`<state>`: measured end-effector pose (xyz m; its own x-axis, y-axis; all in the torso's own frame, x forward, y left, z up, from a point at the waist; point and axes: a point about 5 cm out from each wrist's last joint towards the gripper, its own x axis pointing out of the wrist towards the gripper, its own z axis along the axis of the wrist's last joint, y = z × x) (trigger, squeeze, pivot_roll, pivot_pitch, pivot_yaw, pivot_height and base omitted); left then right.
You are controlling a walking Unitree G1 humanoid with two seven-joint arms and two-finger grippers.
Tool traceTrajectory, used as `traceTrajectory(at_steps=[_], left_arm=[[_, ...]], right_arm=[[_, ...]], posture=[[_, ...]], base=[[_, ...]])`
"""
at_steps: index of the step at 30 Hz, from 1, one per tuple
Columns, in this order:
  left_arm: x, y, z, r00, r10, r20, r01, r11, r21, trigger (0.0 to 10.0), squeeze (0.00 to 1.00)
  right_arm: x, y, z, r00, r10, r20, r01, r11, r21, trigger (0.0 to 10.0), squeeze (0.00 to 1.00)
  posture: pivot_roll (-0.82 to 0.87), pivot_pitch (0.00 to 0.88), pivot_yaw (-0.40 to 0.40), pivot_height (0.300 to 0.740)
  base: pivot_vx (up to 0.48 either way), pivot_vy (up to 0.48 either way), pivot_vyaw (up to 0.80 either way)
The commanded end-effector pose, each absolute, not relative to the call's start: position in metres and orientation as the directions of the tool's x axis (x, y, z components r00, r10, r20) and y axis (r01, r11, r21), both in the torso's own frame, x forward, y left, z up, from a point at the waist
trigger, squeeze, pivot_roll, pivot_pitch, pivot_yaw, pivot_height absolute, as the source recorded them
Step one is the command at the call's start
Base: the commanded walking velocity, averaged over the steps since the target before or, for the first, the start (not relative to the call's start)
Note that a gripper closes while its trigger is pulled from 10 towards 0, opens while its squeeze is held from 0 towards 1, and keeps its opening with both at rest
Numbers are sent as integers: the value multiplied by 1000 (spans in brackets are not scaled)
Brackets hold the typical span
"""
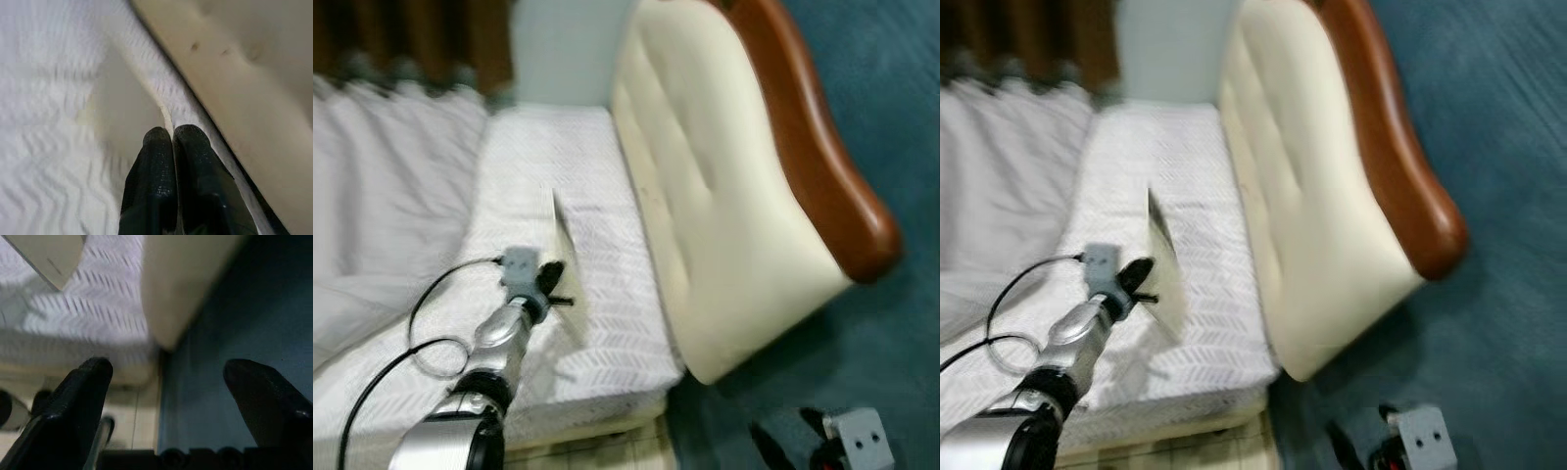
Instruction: Clean up the room
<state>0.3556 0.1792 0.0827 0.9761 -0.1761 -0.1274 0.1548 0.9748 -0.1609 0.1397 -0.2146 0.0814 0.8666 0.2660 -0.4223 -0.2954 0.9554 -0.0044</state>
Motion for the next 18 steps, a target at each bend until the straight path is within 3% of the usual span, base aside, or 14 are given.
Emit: traceTrajectory(at_steps=[1, 8, 10, 14, 18], left_arm=[[329, 187, 39, 942, -138, -306, 74, 975, -211, 10000, 0], [315, 215, 32, 944, -115, -310, 64, 983, -171, 10000, 0], [301, 254, 32, 947, -23, -321, 2, 998, -65, 10000, 0], [289, 274, 30, 940, 25, -339, -28, 1000, -4, 10000, 0], [265, 311, 28, 925, 113, -364, -76, 990, 114, 10000, 0]], right_arm=[[135, -216, 90, 861, 271, -430, -306, 952, -14, 10000, 0], [132, -211, 86, 846, 276, -456, -306, 952, 9, 10000, 0], [138, -206, 85, 852, 279, -442, -299, 954, 27, 10000, 0], [139, -204, 83, 854, 276, -442, -291, 956, 35, 10000, 0], [139, -202, 79, 853, 277, -443, -285, 957, 49, 10000, 0]], posture=[[-401, 384, -294, 740], [-354, 380, -273, 740], [-341, 374, -252, 740], [-321, 375, -238, 740], [-302, 375, -225, 740]], base=[[0, 0, 0], [0, 0, 0], [0, 0, 0], [0, 0, 0], [0, 0, 0]])
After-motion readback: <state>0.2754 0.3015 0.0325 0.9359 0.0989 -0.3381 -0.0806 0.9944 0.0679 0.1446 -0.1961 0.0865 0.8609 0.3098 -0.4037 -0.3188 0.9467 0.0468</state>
